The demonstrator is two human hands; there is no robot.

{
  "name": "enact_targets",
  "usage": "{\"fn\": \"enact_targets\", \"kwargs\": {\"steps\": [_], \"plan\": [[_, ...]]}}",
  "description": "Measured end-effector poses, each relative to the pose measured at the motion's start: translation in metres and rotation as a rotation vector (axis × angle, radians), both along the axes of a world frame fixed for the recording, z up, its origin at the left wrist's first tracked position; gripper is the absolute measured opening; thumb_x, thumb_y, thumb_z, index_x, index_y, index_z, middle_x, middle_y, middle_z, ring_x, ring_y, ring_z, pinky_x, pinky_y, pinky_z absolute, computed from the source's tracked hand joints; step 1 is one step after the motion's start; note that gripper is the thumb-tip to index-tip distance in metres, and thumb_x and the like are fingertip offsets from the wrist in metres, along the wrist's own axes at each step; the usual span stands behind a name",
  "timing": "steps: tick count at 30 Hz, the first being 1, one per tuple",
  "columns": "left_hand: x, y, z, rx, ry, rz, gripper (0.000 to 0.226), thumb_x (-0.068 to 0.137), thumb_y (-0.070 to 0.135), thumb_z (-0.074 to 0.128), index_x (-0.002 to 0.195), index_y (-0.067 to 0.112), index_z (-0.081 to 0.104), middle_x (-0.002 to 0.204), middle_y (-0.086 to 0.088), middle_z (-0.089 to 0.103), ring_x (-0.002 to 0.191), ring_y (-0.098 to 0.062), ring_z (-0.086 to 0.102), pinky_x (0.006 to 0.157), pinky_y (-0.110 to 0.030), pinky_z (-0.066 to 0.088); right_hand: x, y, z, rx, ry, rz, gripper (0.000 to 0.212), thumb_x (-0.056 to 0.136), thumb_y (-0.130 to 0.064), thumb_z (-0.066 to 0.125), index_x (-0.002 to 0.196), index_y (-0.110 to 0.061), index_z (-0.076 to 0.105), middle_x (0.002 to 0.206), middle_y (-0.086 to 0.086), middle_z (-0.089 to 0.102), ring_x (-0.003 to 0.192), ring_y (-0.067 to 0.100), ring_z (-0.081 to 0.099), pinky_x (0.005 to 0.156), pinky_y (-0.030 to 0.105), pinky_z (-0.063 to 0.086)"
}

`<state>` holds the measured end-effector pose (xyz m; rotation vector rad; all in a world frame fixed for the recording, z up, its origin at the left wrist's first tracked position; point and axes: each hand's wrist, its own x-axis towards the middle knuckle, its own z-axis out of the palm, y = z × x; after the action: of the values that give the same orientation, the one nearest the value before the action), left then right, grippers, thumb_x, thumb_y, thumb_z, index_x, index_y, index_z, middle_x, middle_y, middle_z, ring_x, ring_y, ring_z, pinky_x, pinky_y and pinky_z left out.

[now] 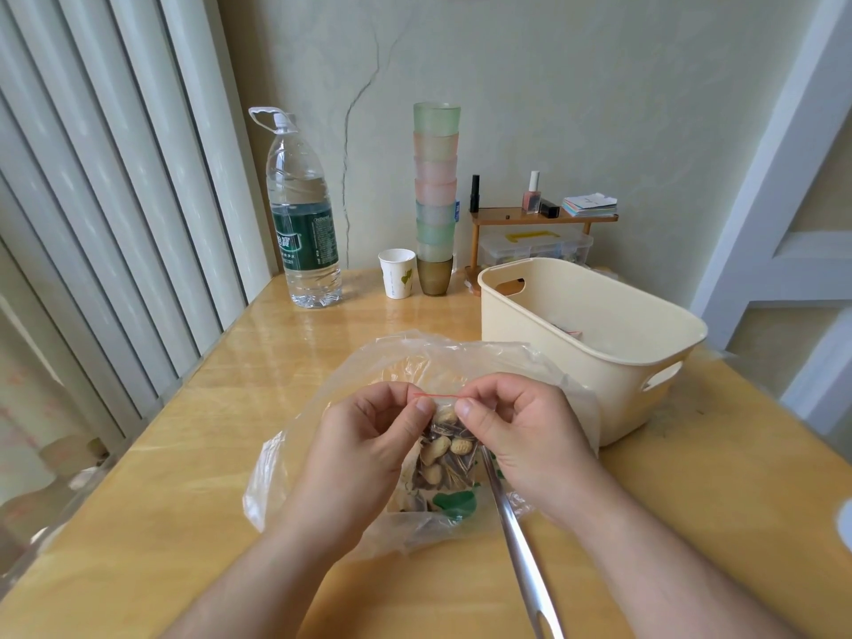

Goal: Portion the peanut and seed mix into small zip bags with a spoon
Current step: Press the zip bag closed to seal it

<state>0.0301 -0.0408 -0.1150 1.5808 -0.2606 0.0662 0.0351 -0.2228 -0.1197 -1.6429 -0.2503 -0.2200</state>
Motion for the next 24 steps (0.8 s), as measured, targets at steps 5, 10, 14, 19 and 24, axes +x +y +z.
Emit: {"fn": "enact_targets", "kwargs": {"steps": [5,10,14,19,24], "plan": [[-0.0037,0.0013,0.0049,0.016,-0.025,-0.023,0.01,0.097,0.02,0.07,0.094,0.013,0.076,0.088,-0.004,0.08,0.076,-0.006,0.069,0.065,-0.012,0.048,-0.0006,-0.0011,0.0039,0.047,0.019,0.016,0.027,0.095,-0.004,0.071,0.08,-0.025,0.076,0.077,0.0,0.07,0.074,0.009,0.065,0.071,0.024,0.056],[-0.0026,0.0017,0.0044,0.052,0.008,-0.026,0.009,0.097,0.022,0.071,0.093,0.017,0.078,0.089,-0.004,0.08,0.079,-0.008,0.071,0.066,-0.013,0.049,-0.0013,-0.0003,0.0023,0.016,0.014,0.049,0.032,0.095,-0.004,0.071,0.081,-0.032,0.077,0.08,-0.004,0.073,0.079,0.008,0.067,0.075,0.023,0.056],[-0.0012,0.0033,0.0025,0.065,0.005,-0.01,0.008,0.096,0.021,0.074,0.089,0.018,0.078,0.086,-0.004,0.079,0.078,-0.01,0.071,0.068,-0.015,0.049,-0.0005,-0.0012,0.0003,-0.053,-0.019,0.015,0.024,0.094,-0.007,0.075,0.087,-0.03,0.077,0.08,-0.009,0.073,0.079,0.007,0.067,0.077,0.025,0.055],[-0.0021,0.0029,0.0026,0.081,-0.01,0.026,0.01,0.096,0.019,0.073,0.087,0.018,0.077,0.084,-0.005,0.079,0.076,-0.009,0.071,0.065,-0.014,0.048,0.001,-0.0029,-0.0024,-0.128,-0.058,-0.005,0.015,0.091,-0.018,0.078,0.09,-0.033,0.077,0.081,-0.011,0.072,0.078,0.007,0.067,0.078,0.037,0.06],[-0.0018,0.0024,0.0029,0.066,0.005,0.036,0.009,0.096,0.015,0.074,0.088,0.015,0.077,0.081,-0.004,0.079,0.071,-0.006,0.069,0.063,-0.013,0.048,0.0021,-0.0031,-0.0051,-0.164,-0.077,-0.028,0.011,0.088,-0.026,0.076,0.09,-0.037,0.077,0.086,-0.006,0.075,0.085,0.023,0.07,0.084,0.051,0.061]]}}
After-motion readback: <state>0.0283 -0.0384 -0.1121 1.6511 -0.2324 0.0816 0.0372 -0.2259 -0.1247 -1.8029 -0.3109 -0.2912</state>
